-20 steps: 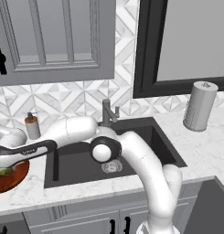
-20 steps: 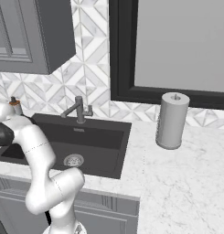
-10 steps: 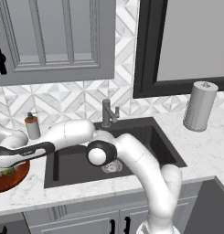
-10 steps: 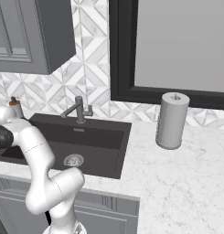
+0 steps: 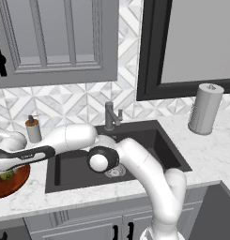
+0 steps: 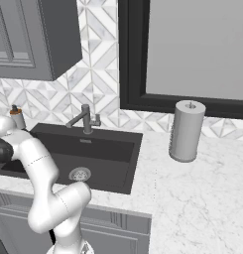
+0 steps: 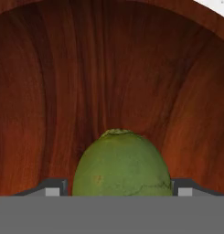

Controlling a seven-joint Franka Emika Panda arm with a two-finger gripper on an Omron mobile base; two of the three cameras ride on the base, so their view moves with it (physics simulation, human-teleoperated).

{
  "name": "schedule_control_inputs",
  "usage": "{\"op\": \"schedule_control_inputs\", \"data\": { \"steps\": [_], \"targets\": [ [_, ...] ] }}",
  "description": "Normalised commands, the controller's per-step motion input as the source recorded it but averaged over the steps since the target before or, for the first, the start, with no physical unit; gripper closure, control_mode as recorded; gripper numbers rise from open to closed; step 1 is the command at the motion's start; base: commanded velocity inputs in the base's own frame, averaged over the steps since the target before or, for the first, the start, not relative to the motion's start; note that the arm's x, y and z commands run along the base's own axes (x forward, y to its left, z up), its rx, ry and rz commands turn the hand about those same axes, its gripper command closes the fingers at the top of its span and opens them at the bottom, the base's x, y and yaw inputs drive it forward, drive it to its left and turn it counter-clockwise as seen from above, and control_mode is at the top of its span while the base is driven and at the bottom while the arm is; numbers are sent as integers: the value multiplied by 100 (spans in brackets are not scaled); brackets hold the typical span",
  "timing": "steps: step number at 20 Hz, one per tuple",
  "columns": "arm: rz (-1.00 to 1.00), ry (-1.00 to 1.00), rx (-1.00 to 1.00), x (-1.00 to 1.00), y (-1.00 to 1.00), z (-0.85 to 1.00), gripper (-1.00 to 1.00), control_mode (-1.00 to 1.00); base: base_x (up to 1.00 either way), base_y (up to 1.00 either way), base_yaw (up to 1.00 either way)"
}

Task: Pick the lime from the sink and place it in the bowl. Then pick the bowl and place it in the microwave. Then close the microwave door and press the start button.

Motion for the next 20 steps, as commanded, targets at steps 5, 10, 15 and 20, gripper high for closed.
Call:
{"op": "schedule_control_inputs", "data": {
  "steps": [5, 10, 15, 20],
  "targets": [
    [0, -12, 1, -7, -6, 28, -100, -100, 0, 0, 0],
    [0, -9, 10, -17, -45, 33, -100, -100, 0, 0, 0],
    [0, -5, 22, -22, -79, 21, -100, -100, 0, 0, 0],
    [0, 0, 27, -9, -75, 10, -100, -100, 0, 0, 0]
  ]
}}
